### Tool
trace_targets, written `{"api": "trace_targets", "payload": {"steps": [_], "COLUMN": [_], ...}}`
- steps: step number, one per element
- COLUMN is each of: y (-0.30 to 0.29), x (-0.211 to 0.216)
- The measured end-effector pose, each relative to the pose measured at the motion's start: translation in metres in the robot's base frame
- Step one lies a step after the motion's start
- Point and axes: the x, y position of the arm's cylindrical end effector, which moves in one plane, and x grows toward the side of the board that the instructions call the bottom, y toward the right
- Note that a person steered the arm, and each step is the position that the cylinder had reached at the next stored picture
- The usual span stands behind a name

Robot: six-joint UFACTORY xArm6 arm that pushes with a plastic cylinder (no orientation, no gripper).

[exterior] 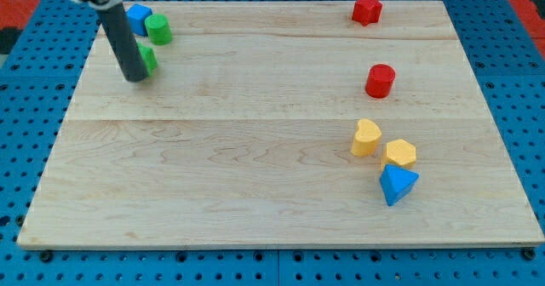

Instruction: Move blue triangle towards top left

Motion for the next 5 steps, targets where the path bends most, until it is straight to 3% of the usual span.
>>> {"api": "trace_targets", "payload": {"steps": [1,3,4,5], "y": [-0.001,0.112,0.114,0.17], "x": [-0.027,-0.009,-0.008,0.039]}}
